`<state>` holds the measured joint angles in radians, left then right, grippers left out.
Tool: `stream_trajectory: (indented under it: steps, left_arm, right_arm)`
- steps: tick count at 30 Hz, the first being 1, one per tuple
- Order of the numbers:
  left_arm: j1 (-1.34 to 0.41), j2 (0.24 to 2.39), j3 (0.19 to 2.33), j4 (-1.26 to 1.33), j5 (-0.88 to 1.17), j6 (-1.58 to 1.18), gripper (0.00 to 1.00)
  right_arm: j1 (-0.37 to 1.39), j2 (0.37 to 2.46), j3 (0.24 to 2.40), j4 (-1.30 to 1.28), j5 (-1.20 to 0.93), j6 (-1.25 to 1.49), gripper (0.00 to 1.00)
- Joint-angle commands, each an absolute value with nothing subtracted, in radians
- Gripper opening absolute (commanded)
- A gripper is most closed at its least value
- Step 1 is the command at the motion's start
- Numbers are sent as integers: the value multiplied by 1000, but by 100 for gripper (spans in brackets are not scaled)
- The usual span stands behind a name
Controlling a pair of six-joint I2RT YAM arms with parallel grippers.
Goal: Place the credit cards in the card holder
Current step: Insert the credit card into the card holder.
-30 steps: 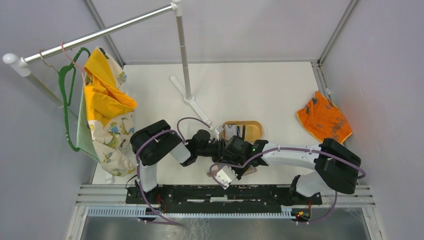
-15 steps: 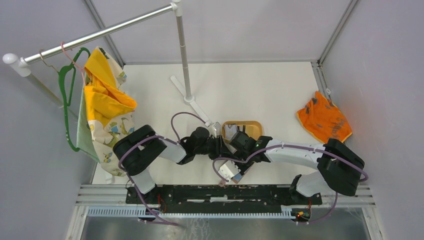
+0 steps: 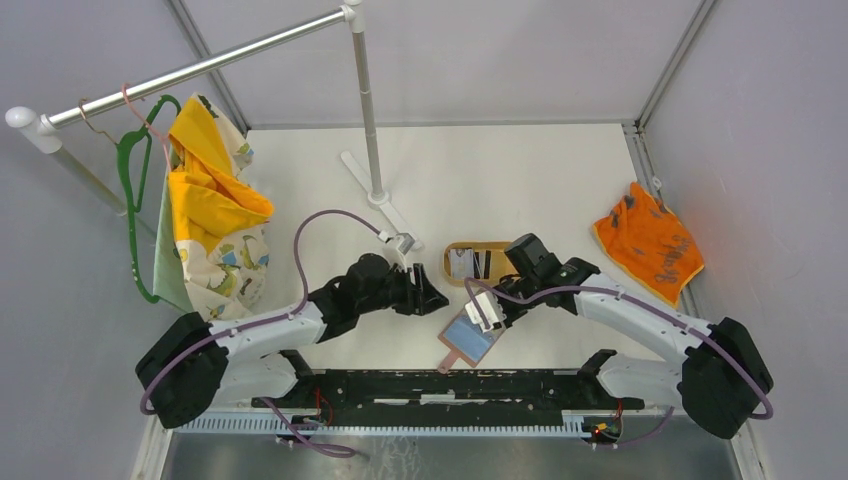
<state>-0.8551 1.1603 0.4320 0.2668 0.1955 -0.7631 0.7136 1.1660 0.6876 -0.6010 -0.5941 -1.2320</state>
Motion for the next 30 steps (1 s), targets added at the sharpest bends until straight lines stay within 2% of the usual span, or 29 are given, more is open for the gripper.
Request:
stream_trajectory:
  steps: [1,7,13,18,30]
  left_arm:
    - [-855,1168,407,111,263,-732,64]
    - [-873,1175,342,118,360,-756,61]
    - [-1017,1156,323,96,298,-840,61]
    - [-1077,1198,287,210,259,-984,60]
    - [-1114,1345,312,317,292,-1183,45]
  right_arm:
    - [657,1158,632,-551,-559,-1213,35]
    - [565,1176,611,-550,-466,-1204,35]
    - [541,1210,609,-552,-450,-1206,35]
    - [541,1227,608,-552,-450,-1205,34]
    - [540,1238,601,-547,-453,-1203,34]
